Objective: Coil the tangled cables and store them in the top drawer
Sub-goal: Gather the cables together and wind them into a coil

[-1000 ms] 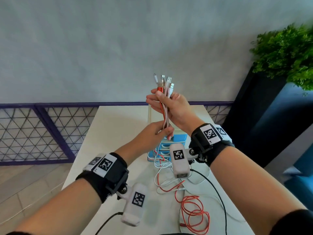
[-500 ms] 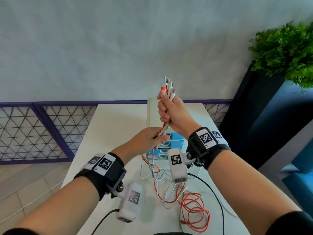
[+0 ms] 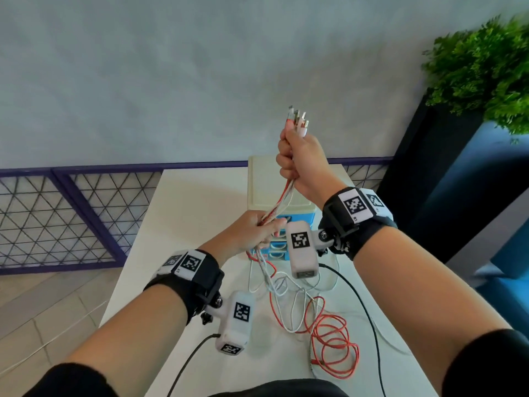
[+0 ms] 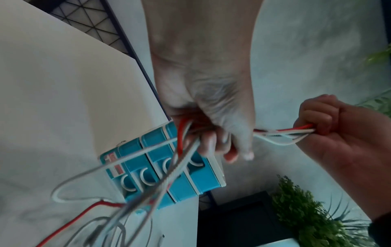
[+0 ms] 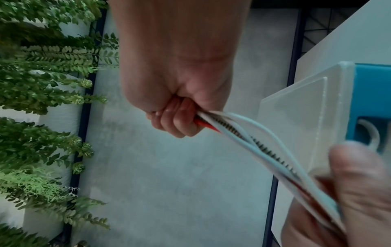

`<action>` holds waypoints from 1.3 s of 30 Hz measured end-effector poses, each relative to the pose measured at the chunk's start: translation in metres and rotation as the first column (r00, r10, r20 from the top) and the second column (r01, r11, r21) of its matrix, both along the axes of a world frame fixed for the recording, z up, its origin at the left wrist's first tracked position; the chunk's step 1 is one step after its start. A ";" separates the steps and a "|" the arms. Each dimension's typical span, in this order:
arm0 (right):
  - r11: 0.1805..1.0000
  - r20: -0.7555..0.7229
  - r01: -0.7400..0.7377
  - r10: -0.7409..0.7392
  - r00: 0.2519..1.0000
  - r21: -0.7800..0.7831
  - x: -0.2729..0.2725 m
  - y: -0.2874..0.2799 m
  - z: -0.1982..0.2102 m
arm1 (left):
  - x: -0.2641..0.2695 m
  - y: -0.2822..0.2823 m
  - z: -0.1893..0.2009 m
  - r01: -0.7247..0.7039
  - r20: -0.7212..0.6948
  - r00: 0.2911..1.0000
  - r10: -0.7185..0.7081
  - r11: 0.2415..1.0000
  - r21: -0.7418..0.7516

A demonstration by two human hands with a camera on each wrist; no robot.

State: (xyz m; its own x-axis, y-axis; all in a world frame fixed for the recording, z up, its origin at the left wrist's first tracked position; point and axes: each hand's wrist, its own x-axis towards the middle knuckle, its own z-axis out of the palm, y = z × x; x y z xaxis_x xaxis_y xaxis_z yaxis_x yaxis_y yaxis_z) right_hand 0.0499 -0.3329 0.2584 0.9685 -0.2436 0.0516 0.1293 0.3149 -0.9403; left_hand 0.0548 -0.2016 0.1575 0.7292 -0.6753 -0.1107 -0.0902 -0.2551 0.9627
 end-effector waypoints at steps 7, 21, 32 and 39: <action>0.999 0.046 0.031 -0.031 0.998 0.017 0.003 -0.006 0.013 | -0.005 -0.004 0.004 0.013 -0.031 0.999 -0.013 1.000 -0.023; 0.999 0.074 0.017 -0.019 0.997 0.032 0.016 -0.003 0.030 | -0.008 0.003 -0.001 -0.039 0.109 0.994 0.026 0.992 0.117; 0.999 0.057 -0.034 0.032 0.998 0.033 0.017 0.007 0.022 | -0.019 0.011 0.003 -0.070 0.030 0.997 0.065 0.976 0.206; 0.998 0.041 0.006 -0.008 0.999 0.056 0.017 0.002 0.024 | -0.013 0.017 -0.030 -0.213 0.192 0.964 0.185 0.967 0.139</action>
State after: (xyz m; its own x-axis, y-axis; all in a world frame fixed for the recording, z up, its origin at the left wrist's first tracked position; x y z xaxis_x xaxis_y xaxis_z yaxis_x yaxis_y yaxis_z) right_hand 0.0670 -0.3313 0.2825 0.9641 -0.2539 0.0779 0.1702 0.3655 -0.9151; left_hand 0.0419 -0.1844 0.1270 0.8646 -0.4987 -0.0617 -0.1863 -0.4322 0.8823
